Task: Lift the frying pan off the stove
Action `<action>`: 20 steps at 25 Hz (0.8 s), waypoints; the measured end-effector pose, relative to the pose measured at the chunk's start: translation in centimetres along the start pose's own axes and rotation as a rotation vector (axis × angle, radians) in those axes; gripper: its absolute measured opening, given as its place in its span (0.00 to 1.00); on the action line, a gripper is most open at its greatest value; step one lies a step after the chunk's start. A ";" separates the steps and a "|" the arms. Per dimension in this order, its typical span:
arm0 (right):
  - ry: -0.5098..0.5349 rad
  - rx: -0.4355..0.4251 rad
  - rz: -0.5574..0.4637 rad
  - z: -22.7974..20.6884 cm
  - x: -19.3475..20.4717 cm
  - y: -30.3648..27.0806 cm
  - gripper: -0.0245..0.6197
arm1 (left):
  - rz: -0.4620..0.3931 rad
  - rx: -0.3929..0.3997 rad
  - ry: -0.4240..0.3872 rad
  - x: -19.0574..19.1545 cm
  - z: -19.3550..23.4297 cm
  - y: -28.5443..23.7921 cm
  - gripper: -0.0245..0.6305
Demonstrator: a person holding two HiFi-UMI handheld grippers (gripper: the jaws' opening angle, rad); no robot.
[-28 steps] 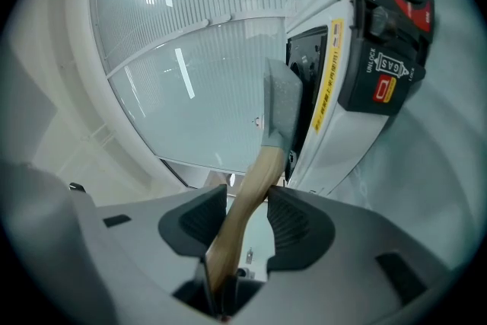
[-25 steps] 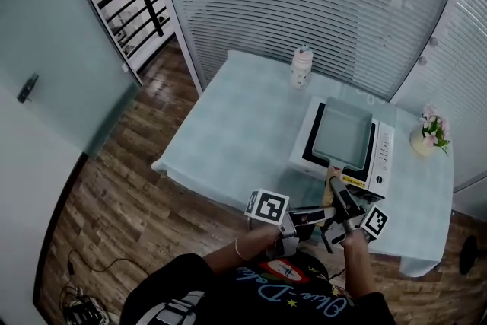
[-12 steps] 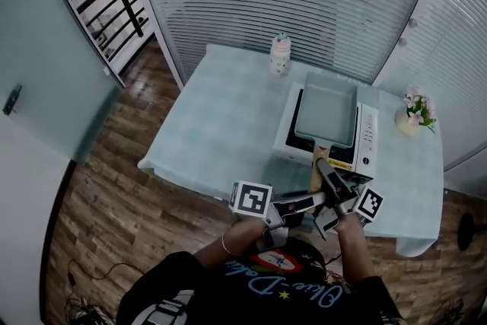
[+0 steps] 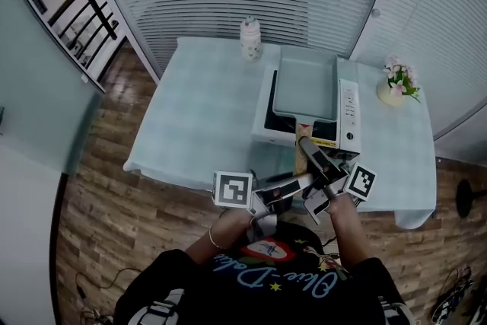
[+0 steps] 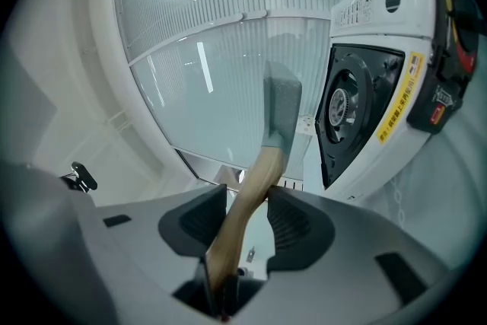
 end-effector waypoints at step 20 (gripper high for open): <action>0.081 -0.070 -0.010 3.7 -0.3 -0.1 0.28 | 0.030 0.076 -0.095 0.1 -2.7 -0.5 0.22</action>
Point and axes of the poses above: the fingertips, and each gripper's own axes: y backward along the fingers, z to its left, x out of its underside, the point moved 7 cm from there along y, backward along the fingers, and after that the axes turned 6 degrees about -z, right-handed, at the moved point
